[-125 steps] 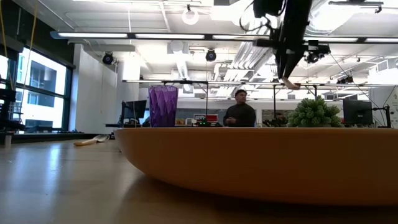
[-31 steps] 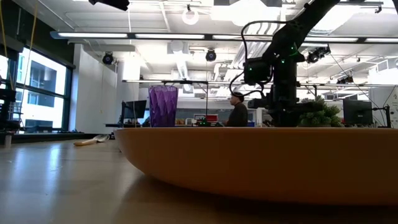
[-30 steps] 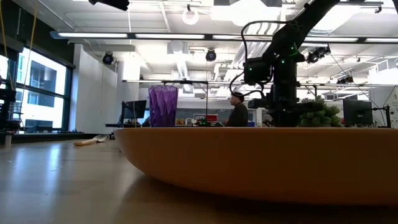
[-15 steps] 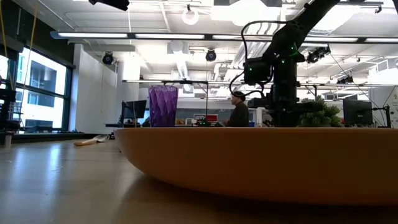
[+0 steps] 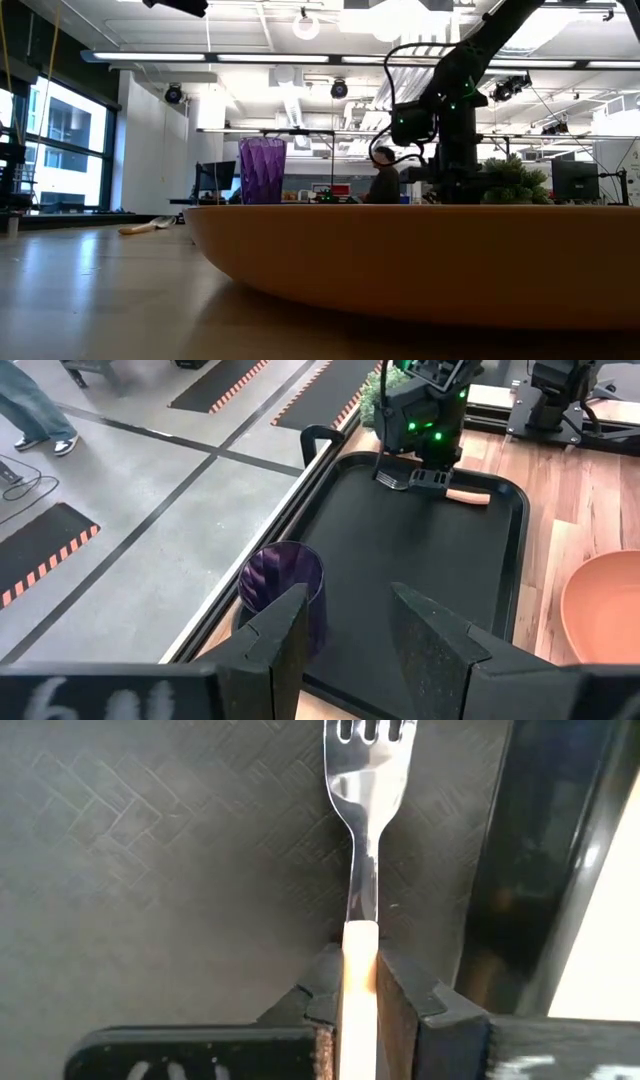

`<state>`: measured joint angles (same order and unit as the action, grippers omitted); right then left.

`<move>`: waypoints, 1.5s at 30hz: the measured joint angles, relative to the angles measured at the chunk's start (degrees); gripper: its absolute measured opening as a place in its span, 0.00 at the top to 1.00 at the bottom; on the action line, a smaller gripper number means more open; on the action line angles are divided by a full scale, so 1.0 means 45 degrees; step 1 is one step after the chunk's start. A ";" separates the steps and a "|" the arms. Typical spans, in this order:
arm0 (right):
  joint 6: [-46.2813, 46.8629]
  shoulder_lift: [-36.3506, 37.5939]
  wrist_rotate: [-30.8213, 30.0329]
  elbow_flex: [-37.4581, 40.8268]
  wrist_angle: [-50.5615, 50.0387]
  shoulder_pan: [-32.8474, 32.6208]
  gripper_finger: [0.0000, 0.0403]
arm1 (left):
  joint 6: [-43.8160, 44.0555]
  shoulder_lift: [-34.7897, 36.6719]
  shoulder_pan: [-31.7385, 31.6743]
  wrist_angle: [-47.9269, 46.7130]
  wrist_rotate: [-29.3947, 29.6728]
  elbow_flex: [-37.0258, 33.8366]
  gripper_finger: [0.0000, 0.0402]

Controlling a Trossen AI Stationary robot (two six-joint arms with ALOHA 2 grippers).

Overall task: Pick and place plate/cup/fork/spoon on tray
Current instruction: Put the orange fork to the right of the black serving tray, then put the orange plate to the left of the orange fork on the black serving tray

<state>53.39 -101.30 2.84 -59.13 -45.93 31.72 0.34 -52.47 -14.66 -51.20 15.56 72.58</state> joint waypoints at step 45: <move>0.0038 0.0618 0.0058 0.0000 -0.0303 0.0036 0.66 | 0.0010 -0.0005 0.0003 0.0005 0.0003 -0.0005 0.67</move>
<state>53.56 -98.52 3.10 -59.13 -47.30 31.88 0.38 -52.49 -14.64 -51.18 15.57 72.55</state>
